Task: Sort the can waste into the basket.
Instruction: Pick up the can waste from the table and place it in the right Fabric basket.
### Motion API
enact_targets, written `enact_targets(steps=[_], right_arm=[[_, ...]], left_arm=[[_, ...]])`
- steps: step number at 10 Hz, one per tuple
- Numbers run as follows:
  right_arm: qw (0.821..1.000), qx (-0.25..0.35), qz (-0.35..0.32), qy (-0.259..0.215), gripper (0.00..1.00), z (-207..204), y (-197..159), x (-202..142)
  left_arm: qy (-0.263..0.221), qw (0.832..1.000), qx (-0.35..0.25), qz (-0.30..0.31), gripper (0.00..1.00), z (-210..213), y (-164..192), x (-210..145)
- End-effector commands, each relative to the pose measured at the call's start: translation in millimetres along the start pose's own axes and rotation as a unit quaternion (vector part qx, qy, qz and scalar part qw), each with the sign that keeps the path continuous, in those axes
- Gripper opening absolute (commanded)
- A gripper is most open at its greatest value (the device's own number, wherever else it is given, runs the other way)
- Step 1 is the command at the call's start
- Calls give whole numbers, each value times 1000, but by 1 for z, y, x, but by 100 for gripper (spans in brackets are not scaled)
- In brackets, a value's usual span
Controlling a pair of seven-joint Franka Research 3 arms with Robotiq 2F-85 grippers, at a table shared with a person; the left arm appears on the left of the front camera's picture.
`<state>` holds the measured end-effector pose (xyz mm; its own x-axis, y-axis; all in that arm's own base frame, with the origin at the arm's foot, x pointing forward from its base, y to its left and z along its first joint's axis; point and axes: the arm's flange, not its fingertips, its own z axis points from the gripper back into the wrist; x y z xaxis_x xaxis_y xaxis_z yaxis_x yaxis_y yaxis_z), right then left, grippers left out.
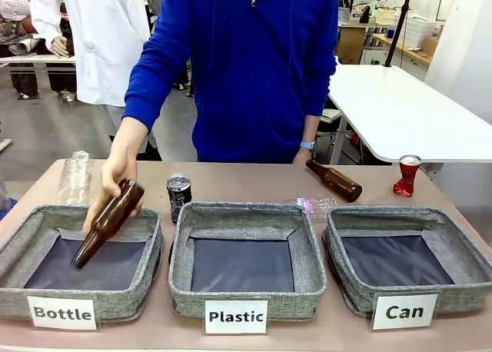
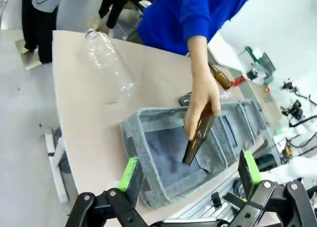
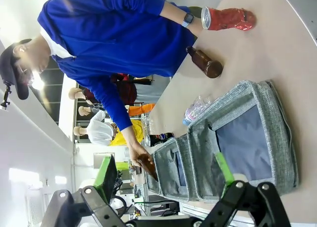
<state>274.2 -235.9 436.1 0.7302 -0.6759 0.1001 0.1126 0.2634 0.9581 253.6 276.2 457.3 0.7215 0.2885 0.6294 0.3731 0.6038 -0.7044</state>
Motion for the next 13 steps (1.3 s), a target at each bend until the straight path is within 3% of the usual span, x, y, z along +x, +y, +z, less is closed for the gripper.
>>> enact_targets(steps=[1,4,7,10,12,13], right_arm=[[1000,10,6,-3,100,1,2,2],[1000,10,6,-3,100,1,2,2],[1000,10,6,-3,100,1,2,2],[1000,10,6,-3,100,1,2,2],[1000,10,6,-3,100,1,2,2],[1000,10,6,-3,100,1,2,2]], left_arm=[[-13,1000,-5,-19,100,-16,-4,4],[77,995,1,-56,100,-78,-24,38],[177,980,6,-87,100,-143,-42,52],[122,990,-23,-69,100,-96,-33,51],[134,988,-16,-78,100,-111,-36,44],[149,984,-4,-94,100,-138,-40,50]])
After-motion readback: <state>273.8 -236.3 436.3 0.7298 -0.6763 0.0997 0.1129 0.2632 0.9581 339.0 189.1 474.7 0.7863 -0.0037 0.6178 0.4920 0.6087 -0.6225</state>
